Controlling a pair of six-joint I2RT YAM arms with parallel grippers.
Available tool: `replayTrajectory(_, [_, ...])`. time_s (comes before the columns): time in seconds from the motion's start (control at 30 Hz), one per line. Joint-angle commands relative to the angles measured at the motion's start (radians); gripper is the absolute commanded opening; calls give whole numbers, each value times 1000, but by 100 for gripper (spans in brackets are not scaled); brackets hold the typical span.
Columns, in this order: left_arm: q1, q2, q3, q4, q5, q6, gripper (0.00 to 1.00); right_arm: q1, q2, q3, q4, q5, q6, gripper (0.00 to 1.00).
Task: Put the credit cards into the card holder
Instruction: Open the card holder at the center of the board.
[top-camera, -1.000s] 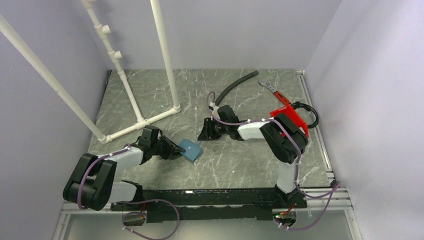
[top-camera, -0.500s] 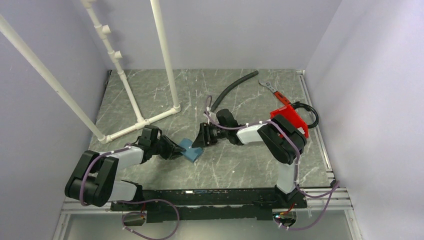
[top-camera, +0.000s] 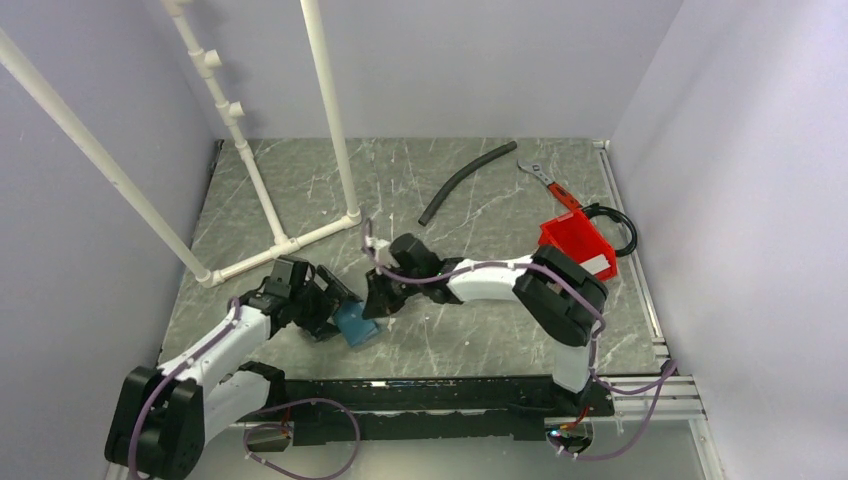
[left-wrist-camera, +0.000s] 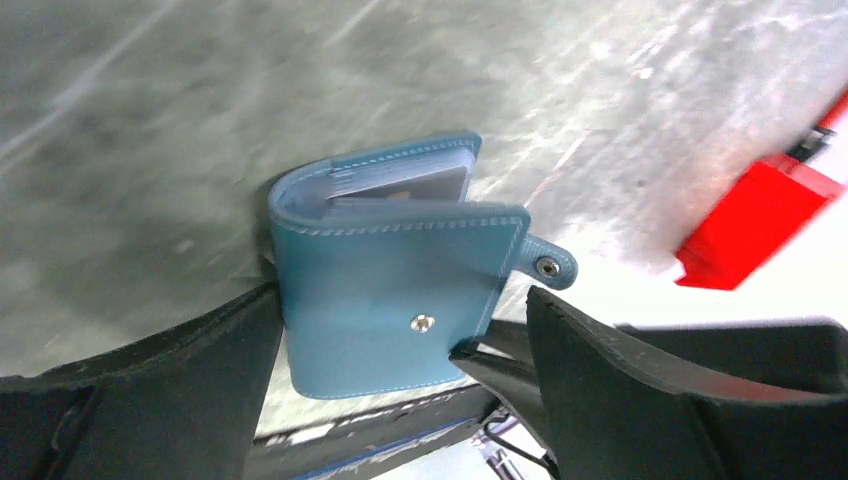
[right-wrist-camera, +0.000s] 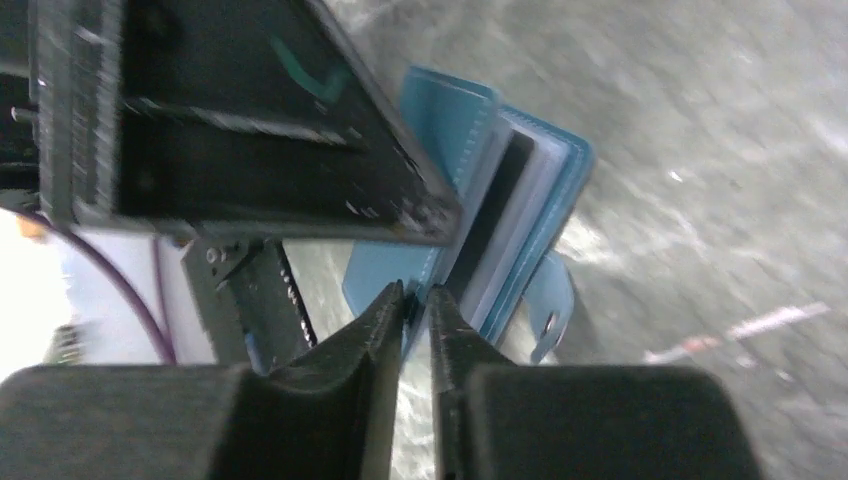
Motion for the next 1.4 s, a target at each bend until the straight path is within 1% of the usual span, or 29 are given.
replayTrajectory(0.0, [-2,-81,111,-382,-97,16,95,140,-61,119,-193,389,-227,9])
replayTrajectory(0.03, [-1,-96,123,-430,-113,8,96,168,-62,131,-210,479,-238,1])
replayTrajectory(0.07, [0,-110,128,-459,-124,3,97,190,-61,145,-222,551,-243,0])
replayTrajectory(0.13, [3,-129,103,-440,-116,2,98,204,-62,145,-210,585,-238,0])
replayTrajectory(0.17, [10,-130,88,-400,-87,8,97,206,-69,135,-191,580,-237,0])
replayTrajectory(0.27, [18,-111,53,-269,-8,36,86,212,-89,119,-155,534,-240,0])
replayTrajectory(0.33, [18,-88,46,-222,8,43,68,212,-123,96,-125,495,-229,0])
replayTrajectory(0.37, [18,-77,50,-210,10,59,64,211,-143,81,-109,476,-222,0])
replayTrajectory(0.4, [18,-64,57,-199,9,73,64,210,-161,68,-97,467,-215,0])
replayTrajectory(0.47, [18,-33,76,-170,17,106,66,209,-185,54,-85,428,-210,0])
replayTrajectory(0.53, [18,5,100,-144,32,134,66,209,-192,59,-90,384,-214,0])
replayTrajectory(0.6, [18,50,109,-83,56,153,66,209,-202,56,-85,338,-218,0])
replayTrajectory(0.67, [18,101,130,-47,86,182,63,208,-221,43,-78,320,-215,0])
replayTrajectory(0.7, [17,124,142,-33,98,195,58,205,-229,43,-85,314,-214,0])
replayTrajectory(0.77, [18,156,159,-11,111,207,39,192,-243,44,-109,306,-205,0])
replayTrajectory(0.8, [17,160,162,2,113,209,33,179,-254,34,-107,291,-189,8])
replayTrajectory(0.83, [17,158,159,28,125,207,30,162,-276,16,-94,271,-169,17])
replayTrajectory(0.87, [18,156,153,58,139,204,28,143,-296,-9,-79,256,-140,24])
replayTrajectory(0.9, [17,153,146,82,144,201,24,121,-316,-30,-70,250,-106,31])
replayTrajectory(0.93, [17,149,135,107,148,201,20,93,-334,-56,-65,244,-73,35])
replayTrajectory(1.0, [17,153,113,160,156,215,13,35,-367,-107,-47,219,-2,41])
replayTrajectory(1.03, [18,158,102,188,156,236,10,6,-379,-134,-34,196,22,43])
replayTrajectory(1.07, [18,163,89,225,166,265,3,-19,-385,-158,-27,178,32,44])
replayTrajectory(1.1, [18,165,68,278,187,285,0,-39,-388,-165,-40,173,31,45])
replayTrajectory(1.13, [18,160,42,384,216,296,0,-53,-389,-168,-61,186,22,45])
replayTrajectory(1.17, [18,149,10,441,229,297,0,-65,-391,-171,-78,200,13,45])
replayTrajectory(1.27, [17,111,-51,579,272,314,0,-112,-381,-182,-88,175,1,46])
replayTrajectory(1.37, [14,54,-93,709,345,328,0,-127,-356,-174,-105,163,-17,46])
